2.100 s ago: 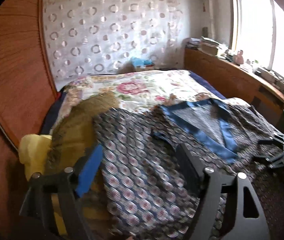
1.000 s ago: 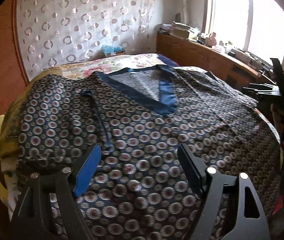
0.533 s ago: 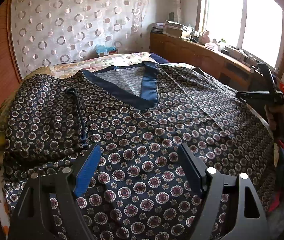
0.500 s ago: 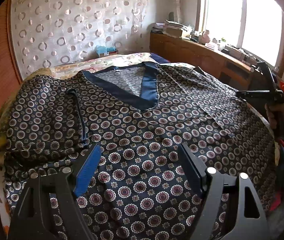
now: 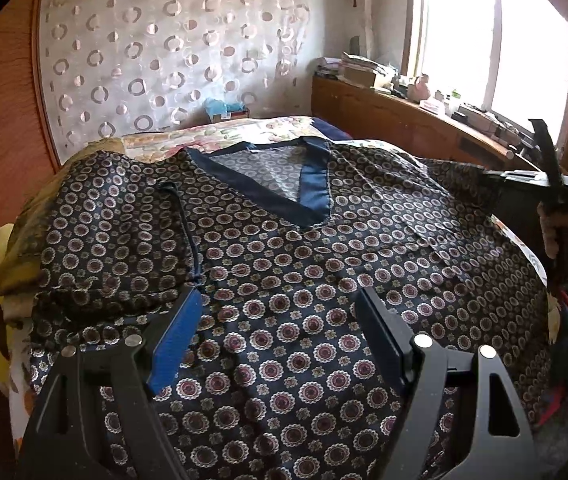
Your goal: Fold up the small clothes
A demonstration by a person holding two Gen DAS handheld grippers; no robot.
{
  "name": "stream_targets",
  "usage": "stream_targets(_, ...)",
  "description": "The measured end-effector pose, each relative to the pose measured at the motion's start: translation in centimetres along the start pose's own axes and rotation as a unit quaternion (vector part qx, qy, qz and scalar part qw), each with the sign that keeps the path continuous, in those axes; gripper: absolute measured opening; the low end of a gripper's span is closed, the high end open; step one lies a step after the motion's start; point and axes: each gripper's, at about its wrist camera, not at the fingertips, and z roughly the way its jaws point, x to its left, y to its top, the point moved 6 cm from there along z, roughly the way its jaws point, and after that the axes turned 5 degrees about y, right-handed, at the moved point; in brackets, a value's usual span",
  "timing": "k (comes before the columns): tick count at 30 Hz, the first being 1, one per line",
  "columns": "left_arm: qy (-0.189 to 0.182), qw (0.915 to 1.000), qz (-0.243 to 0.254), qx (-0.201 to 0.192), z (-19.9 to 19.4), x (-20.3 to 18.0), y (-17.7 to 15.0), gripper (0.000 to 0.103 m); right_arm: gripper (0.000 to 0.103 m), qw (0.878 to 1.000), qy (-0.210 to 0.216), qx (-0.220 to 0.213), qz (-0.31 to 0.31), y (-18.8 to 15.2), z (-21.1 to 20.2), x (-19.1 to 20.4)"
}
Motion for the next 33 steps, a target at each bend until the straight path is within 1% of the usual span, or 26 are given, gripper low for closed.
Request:
stream_targets(1, 0.000, 1.0000, -0.002, 0.000, 0.0, 0.1, 0.0, 0.079, 0.005, 1.000, 0.008, -0.010, -0.008, 0.4, -0.6, 1.0)
stream_targets(3, 0.002, 1.0000, -0.005, -0.001, -0.1, 0.4, 0.1, 0.079, 0.005, 0.999, 0.020, -0.014, -0.022, 0.6, -1.0, 2.6)
stream_targets(5, 0.003, 1.0000, -0.008, -0.004, -0.3, 0.4, 0.2, 0.079, 0.005, 0.999, 0.027, -0.007, -0.029, 0.3, -0.8, 3.9)
stream_targets(7, 0.001, 0.9999, -0.009, -0.006, -0.4, 0.4, 0.2, 0.079, 0.005, 0.998, 0.038, 0.014, -0.040, -0.4, -0.1, 5.1)
stream_targets(10, 0.000, 0.9999, -0.007, -0.009, -0.6, 0.2, 0.4, 0.079, 0.005, 0.997, 0.048, 0.033, -0.046, -1.7, 0.9, 5.9)
stream_targets(13, -0.003, 0.9999, -0.005, -0.012, -0.9, -0.1, 0.4, 0.079, 0.005, 0.996, 0.057, 0.048, -0.043, -2.3, 2.4, 5.9)
stream_targets(14, -0.003, 0.9999, -0.004, -0.011, -0.9, -0.2, 0.4, 0.079, 0.005, 0.996, 0.055, 0.054, -0.044, -2.7, 2.7, 5.9)
stream_targets(16, -0.004, 0.9999, -0.002, -0.011, -0.9, -0.4, 0.3, 0.079, 0.005, 0.996, 0.051, 0.063, -0.043, -2.5, 4.1, 5.3)
stream_targets(20, -0.005, 0.9999, -0.001, -0.011, -0.8, -0.6, 0.3, 0.079, 0.005, 0.996, 0.047, 0.061, -0.039, -2.4, 4.3, 5.6)
stream_targets(23, -0.006, 0.9999, -0.003, -0.011, -0.8, -0.7, 0.2, 0.079, 0.017, 0.997, 0.050, 0.057, -0.034, -2.5, 3.6, 5.7)
stream_targets(26, -0.008, 0.9999, -0.002, -0.011, -0.8, -0.9, 0.2, 0.079, 0.021, 0.997, 0.061, 0.040, -0.038, -2.1, 2.4, 5.9)
stream_targets(27, -0.008, 0.9999, -0.001, -0.011, -0.9, -0.9, 0.2, 0.079, 0.026, 0.997, 0.060, 0.034, -0.036, -1.9, 2.1, 5.7)
stream_targets(29, -0.009, 0.9999, -0.001, -0.012, -1.0, -1.1, 0.3, 0.079, 0.045, 0.998, 0.062, 0.017, -0.025, -1.0, 1.0, 4.9)
stream_targets(31, -0.010, 0.9999, 0.000, -0.013, -1.1, -1.2, 0.3, 0.079, 0.053, 0.998, 0.057, 0.003, -0.015, -0.3, 0.2, 3.7)
stream_targets(33, -0.011, 0.9999, 0.000, -0.013, -1.1, -1.2, 0.3, 0.079, 0.053, 0.999, 0.041, -0.002, -0.005, 0.0, -0.2, 2.4)
